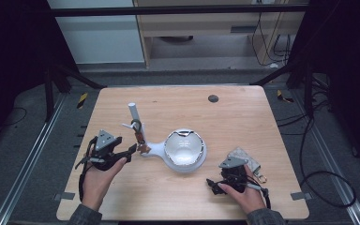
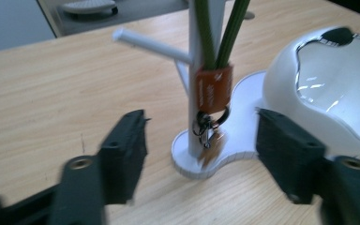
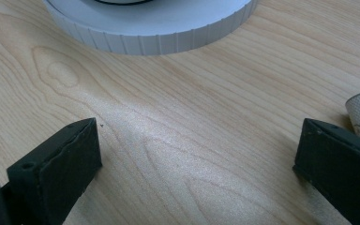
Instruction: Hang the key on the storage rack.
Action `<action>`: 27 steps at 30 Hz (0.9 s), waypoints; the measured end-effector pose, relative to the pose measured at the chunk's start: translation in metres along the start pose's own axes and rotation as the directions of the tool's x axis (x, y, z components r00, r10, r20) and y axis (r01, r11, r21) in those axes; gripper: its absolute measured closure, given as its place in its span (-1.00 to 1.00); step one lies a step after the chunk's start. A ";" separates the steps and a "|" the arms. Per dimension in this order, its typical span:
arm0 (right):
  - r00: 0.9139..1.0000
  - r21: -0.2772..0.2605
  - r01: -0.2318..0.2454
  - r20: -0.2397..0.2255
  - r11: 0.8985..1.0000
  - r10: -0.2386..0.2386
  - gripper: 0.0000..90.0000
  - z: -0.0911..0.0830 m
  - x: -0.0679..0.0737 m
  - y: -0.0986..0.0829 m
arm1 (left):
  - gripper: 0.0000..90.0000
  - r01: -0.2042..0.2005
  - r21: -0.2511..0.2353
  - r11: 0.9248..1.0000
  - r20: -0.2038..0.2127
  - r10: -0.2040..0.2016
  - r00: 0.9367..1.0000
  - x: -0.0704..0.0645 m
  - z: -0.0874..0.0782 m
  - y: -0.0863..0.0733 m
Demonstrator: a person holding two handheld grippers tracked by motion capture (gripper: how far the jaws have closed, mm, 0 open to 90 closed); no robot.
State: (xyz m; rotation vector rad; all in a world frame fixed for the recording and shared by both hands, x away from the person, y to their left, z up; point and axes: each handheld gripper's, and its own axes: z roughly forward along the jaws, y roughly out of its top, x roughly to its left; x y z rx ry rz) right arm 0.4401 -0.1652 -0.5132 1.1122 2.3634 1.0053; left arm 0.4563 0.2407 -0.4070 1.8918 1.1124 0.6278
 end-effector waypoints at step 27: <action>1.000 0.000 -0.006 0.001 1.000 0.006 -0.99 0.000 0.001 0.000 | -0.77 0.070 0.081 0.994 -0.106 -0.061 0.992 0.051 0.023 -0.077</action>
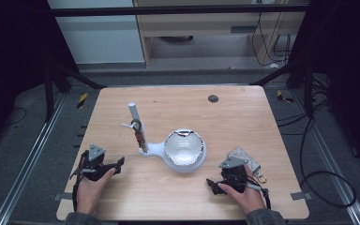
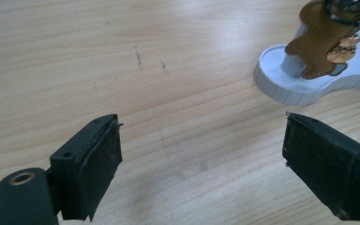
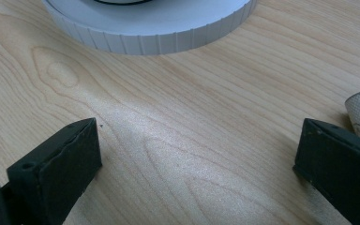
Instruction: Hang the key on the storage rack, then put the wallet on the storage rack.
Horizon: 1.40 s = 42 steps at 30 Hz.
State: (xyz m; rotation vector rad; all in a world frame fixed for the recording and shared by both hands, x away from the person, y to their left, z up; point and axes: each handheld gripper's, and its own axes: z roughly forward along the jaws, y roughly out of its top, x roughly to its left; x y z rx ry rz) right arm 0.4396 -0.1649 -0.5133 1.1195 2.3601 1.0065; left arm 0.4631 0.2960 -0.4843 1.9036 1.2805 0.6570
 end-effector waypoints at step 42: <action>0.997 0.053 0.070 0.007 0.996 -0.071 -0.86 -0.016 0.006 0.016 | -1.00 -0.022 0.139 0.990 0.010 0.021 1.000 0.002 0.020 -0.015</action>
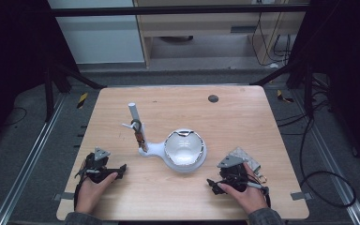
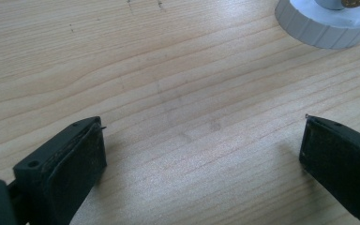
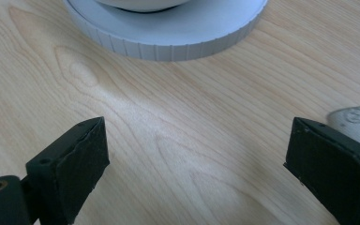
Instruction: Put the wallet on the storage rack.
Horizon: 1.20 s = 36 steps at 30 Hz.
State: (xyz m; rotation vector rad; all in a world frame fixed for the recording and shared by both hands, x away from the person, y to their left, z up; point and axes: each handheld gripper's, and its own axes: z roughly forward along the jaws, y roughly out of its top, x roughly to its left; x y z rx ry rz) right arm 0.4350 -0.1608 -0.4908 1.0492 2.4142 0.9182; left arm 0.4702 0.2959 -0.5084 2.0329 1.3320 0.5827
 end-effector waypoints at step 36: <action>0.991 0.330 -0.129 0.029 0.935 0.127 -0.57 -0.030 -0.101 -0.013 | -1.00 -0.011 0.001 1.000 0.014 0.011 1.000 -0.002 -0.001 -0.001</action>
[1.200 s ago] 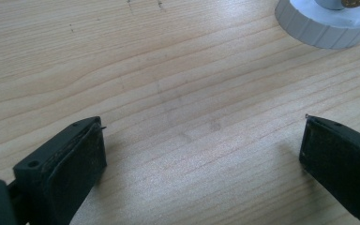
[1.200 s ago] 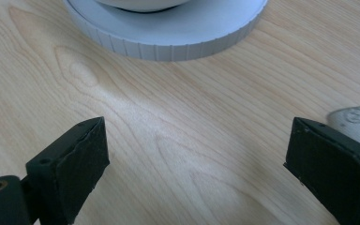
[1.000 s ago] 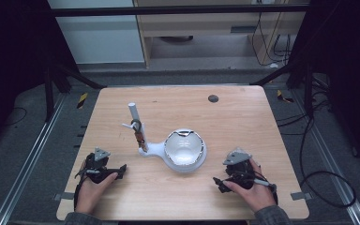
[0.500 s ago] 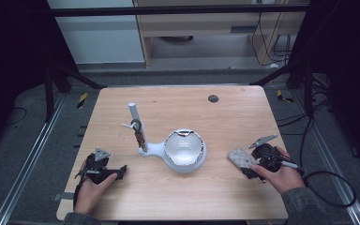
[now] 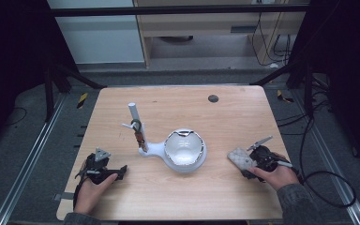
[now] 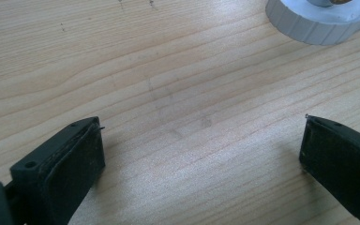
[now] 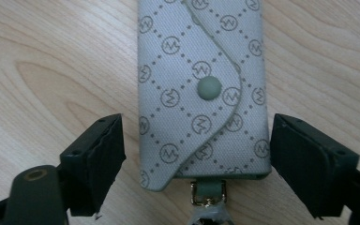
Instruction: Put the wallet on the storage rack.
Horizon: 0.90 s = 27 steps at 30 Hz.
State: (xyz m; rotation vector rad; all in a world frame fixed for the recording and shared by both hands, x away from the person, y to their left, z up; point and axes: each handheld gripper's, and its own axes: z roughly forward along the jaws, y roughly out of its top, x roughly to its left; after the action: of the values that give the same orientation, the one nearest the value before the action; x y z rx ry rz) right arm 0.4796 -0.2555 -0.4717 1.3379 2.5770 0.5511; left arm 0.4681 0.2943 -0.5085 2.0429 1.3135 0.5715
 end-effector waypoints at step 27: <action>0.998 0.087 0.061 -0.009 0.994 -0.061 -0.29 -0.006 -0.003 0.006 | -1.00 -0.001 -0.002 1.000 0.004 0.001 1.000 0.000 0.000 0.000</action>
State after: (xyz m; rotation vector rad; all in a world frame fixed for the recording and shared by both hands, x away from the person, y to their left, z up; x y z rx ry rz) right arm 0.4838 -0.2564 -0.4636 1.2799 2.6654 0.4380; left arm 0.4679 0.2941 -0.5087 2.0419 1.3089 0.5692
